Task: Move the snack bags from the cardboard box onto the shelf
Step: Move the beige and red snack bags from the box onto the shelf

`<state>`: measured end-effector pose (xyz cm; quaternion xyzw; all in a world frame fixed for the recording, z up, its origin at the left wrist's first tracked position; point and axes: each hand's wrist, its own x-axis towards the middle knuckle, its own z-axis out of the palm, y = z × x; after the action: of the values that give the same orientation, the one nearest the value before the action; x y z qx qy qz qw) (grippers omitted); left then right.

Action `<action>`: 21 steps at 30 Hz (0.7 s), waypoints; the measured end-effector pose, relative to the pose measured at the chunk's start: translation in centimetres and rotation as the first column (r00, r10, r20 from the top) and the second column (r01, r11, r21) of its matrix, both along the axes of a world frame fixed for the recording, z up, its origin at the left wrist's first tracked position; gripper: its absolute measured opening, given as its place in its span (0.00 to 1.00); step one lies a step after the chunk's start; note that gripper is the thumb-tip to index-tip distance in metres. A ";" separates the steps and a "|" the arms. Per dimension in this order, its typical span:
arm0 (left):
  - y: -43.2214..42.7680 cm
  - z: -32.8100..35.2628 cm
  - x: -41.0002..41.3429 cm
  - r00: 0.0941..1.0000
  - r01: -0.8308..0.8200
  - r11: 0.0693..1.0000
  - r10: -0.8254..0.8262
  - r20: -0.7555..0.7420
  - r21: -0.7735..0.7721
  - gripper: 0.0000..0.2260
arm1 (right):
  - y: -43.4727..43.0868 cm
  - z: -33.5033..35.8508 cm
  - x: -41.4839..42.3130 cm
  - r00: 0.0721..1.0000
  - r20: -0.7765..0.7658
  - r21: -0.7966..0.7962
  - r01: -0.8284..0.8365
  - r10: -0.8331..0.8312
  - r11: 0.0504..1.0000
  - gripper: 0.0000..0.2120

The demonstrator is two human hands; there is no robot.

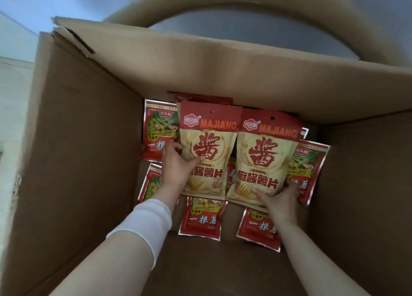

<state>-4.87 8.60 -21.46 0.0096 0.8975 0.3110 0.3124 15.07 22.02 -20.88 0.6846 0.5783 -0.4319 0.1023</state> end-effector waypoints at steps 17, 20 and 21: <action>-2.7 17.1 2.7 0.953 -0.099 0.876 -0.053 0.298 0.472 0.12 | -0.7 14.8 6.2 0.912 -0.403 -0.249 -0.029 -0.076 0.968 0.19; -2.5 23.6 4.6 0.965 -0.063 0.816 -0.098 0.245 0.575 0.15 | -2.1 20.9 9.0 0.860 -0.494 -0.178 0.046 -0.130 0.983 0.13; -2.5 25.6 5.4 0.968 -0.042 0.788 -0.120 0.219 0.615 0.15 | -2.9 23.0 10.2 0.837 -0.528 -0.142 0.079 -0.143 0.987 0.12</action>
<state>0.48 6.15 4.18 0.0907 0.7010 0.5781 0.4077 25.28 19.12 2.09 0.5622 0.5174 -0.6433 -0.0496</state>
